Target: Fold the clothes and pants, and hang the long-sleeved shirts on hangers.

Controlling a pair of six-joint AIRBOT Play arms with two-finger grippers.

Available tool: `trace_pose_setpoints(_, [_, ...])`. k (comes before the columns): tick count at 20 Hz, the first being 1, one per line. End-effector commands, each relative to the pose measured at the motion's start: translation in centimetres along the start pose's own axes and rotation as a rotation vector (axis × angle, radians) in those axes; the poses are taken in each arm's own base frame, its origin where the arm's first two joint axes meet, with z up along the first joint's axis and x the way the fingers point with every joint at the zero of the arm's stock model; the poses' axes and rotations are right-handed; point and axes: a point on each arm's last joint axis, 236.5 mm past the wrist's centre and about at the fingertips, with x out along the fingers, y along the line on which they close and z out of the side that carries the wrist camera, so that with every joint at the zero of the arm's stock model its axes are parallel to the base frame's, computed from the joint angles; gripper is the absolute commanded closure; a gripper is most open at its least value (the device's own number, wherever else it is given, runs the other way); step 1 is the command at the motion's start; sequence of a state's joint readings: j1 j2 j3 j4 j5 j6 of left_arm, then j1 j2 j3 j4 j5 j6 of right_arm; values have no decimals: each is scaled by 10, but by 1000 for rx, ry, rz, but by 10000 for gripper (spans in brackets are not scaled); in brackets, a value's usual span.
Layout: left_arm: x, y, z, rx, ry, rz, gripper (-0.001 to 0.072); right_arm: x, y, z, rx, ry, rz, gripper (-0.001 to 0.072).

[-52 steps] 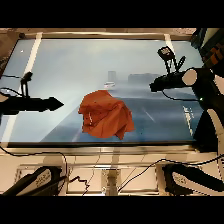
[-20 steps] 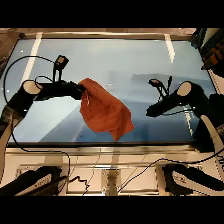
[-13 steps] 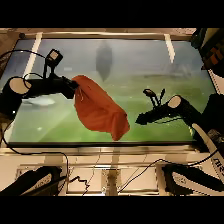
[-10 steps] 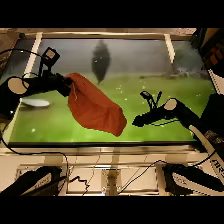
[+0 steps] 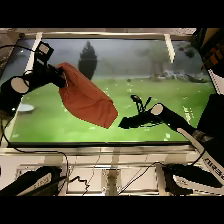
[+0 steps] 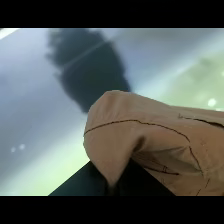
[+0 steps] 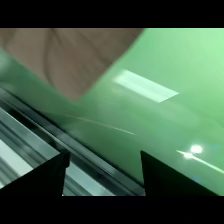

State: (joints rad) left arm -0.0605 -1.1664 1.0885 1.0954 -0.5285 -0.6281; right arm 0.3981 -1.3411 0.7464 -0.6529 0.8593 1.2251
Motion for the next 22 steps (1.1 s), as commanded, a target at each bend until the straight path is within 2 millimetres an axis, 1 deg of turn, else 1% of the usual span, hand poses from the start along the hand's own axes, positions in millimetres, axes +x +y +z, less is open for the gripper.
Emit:
trace_pose_setpoints(1, [24,-2,-22,-12,50,-15,684,17,23,22,183,-86,105,186])
trace_pose_setpoints(2, [30,-5,-29,-16,64,-24,684,19,21,29,208,-106,107,186])
trace_pose_setpoints(4, [35,-6,-35,-20,78,-31,684,21,8,47,260,-145,72,184])
trace_pose_setpoints(5, [36,-7,-36,-21,81,-33,684,22,-2,57,291,-160,48,159])
trace_pose_setpoints(8, [36,-7,-36,-21,82,-33,684,20,-18,84,332,-172,24,160])
trace_pose_setpoints(10, [36,-7,-36,-21,82,-34,684,22,-29,96,384,-164,1,174])
trace_pose_setpoints(12, [37,-7,-36,-21,82,-34,684,32,-34,93,411,-115,-17,175])
trace_pose_setpoints(13, [37,-7,-37,-21,83,-34,684,39,-32,89,412,-76,-11,186])
trace_pose_setpoints(14, [37,-7,-37,-22,83,-34,684,44,-30,85,408,-41,-5,217])
trace_pose_setpoints(15, [38,-7,-37,-22,84,-35,684,46,-27,83,399,-20,-3,217])
trace_pose_setpoints(17, [39,-8,-39,-23,89,-38,684,44,-30,83,361,-15,-28,218])
trace_pose_setpoints(19, [42,-9,-43,-26,97,-42,684,42,-35,90,338,-38,-50,291])
trace_pose_setpoints(20, [43,-10,-44,-27,99,-45,684,44,-34,94,335,-57,-50,408])
trace_pose_setpoints(21, [44,-12,-44,-30,98,-49,684,46,-32,97,327,-75,-53,575])
trace_pose_setpoints(22, [45,-13,-41,-52,88,-53,684,48,-31,101,319,-99,-57,700])
